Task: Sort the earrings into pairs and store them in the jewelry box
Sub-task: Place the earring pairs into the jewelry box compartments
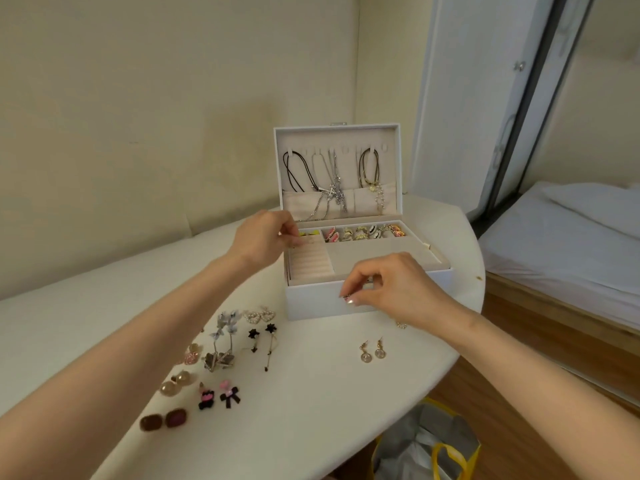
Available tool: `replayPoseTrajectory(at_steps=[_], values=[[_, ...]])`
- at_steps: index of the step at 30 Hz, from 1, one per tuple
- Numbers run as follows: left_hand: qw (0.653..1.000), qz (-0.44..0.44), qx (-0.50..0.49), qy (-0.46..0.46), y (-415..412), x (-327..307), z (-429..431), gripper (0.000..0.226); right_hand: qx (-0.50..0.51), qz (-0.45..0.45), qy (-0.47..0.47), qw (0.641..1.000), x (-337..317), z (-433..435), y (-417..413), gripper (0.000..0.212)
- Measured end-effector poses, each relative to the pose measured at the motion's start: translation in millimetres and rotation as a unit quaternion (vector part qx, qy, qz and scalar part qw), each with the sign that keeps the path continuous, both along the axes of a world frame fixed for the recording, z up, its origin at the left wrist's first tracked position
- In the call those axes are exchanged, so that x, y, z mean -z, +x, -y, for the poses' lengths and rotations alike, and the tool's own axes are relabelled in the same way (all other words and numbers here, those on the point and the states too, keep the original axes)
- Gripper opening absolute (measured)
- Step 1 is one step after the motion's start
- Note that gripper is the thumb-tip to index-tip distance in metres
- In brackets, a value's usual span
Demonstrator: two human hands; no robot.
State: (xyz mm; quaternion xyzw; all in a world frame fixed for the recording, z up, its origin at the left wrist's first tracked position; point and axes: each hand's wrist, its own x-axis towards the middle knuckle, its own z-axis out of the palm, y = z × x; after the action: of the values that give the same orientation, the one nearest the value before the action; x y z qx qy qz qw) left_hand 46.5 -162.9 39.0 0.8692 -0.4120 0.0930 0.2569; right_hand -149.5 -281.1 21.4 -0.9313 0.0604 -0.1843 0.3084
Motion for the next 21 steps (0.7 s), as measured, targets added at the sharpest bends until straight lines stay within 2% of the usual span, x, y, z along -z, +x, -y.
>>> replayPoseTrajectory(at_steps=[6, 8, 12, 16, 21], values=[[0.995, 0.031, 0.031, 0.091, 24, -5, 22, 0.019, 0.001, 0.009, 0.062, 0.998, -1, 2, 8, 0.011], [0.993, 0.017, 0.035, 0.111, 28, -3, 26, 0.018, 0.001, 0.015, 0.078, 0.997, -5, 4, 11, 0.014], [0.99, -0.053, 0.055, 0.117, 35, -1, 28, 0.01, -0.006, 0.039, 0.136, 0.99, -12, 6, 19, 0.025], [0.982, -0.131, 0.085, 0.103, 36, -6, 28, 0.012, -0.004, 0.046, 0.168, 0.985, -8, 8, 23, 0.026], [0.983, -0.136, 0.093, 0.08, 37, -2, 29, 0.007, -0.008, 0.04, 0.2, 0.979, -10, 13, 29, 0.02]])
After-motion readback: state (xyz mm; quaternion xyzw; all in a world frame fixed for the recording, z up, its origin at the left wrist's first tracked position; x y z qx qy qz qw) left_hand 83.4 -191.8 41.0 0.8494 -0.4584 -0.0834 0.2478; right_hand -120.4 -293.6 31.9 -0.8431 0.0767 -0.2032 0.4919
